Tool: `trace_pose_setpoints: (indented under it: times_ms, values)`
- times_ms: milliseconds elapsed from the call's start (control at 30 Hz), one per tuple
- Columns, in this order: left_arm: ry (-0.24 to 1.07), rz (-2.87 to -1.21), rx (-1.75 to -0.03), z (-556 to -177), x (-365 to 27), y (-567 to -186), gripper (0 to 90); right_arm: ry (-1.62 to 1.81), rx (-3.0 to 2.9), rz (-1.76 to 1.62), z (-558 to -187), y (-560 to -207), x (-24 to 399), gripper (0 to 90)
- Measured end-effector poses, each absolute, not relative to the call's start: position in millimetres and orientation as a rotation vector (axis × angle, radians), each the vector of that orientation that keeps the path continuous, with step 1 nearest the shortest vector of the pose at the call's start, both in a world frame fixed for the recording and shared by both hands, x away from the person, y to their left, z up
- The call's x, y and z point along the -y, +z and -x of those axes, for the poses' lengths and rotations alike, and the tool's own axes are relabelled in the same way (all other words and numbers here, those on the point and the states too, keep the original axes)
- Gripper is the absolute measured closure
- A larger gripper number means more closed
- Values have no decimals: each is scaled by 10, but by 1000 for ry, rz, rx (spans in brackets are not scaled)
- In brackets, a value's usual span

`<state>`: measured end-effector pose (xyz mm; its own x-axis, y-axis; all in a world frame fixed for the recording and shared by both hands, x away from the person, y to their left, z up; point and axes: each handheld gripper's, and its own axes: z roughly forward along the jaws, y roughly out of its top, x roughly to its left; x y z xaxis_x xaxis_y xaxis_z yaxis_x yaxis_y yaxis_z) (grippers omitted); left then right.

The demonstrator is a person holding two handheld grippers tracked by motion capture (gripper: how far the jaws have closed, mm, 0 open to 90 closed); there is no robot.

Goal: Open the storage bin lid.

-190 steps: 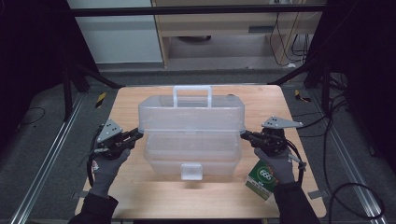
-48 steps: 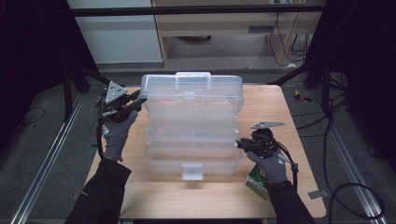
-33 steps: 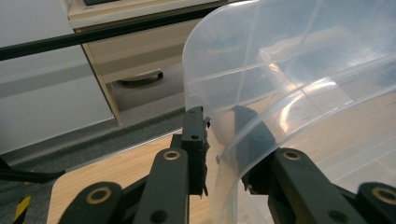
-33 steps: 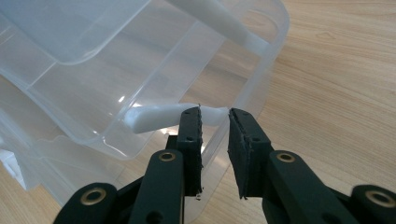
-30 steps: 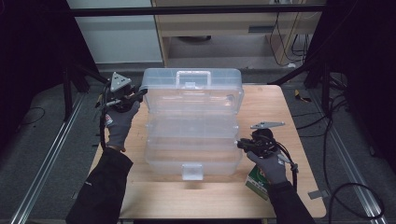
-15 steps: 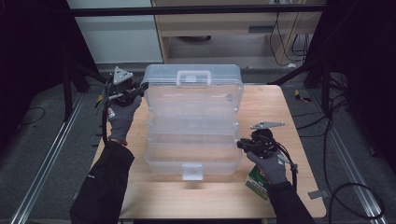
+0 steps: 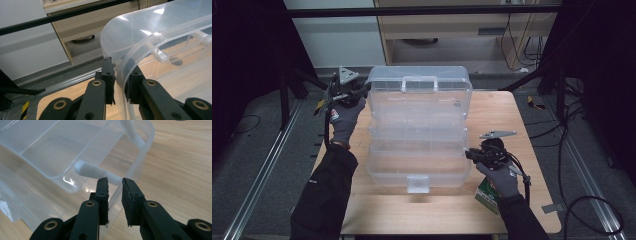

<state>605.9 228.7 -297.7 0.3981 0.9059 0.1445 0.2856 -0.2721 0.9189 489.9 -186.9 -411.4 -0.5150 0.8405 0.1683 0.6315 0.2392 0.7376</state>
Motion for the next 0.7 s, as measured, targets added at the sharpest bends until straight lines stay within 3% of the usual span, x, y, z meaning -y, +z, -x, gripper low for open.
trace_pose_setpoints:
  times_ms: [700]
  values:
    - [911,-1782,-1092,-6402,-2200,-3043,830,1144,-2260,-1365,-4902,-4113,1869,754]
